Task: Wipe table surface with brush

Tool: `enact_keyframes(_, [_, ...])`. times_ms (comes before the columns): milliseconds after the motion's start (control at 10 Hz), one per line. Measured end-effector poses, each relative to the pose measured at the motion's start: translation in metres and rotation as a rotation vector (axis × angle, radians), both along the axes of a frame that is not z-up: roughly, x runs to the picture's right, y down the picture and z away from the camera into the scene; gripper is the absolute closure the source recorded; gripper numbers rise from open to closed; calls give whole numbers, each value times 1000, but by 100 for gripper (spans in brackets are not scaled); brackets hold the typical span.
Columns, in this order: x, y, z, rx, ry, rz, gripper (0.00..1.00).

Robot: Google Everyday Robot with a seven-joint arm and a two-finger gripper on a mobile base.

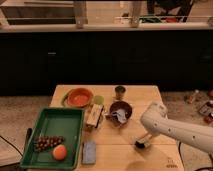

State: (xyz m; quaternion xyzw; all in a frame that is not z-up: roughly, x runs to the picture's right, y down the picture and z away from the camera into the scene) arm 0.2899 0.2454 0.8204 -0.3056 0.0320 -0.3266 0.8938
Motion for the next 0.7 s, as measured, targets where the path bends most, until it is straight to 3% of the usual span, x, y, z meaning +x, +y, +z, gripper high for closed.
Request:
enact_keyframes(400, [10, -22, 3, 23, 9, 70, 100])
enact_keyframes(700, [8, -37, -3, 27, -60, 140, 100])
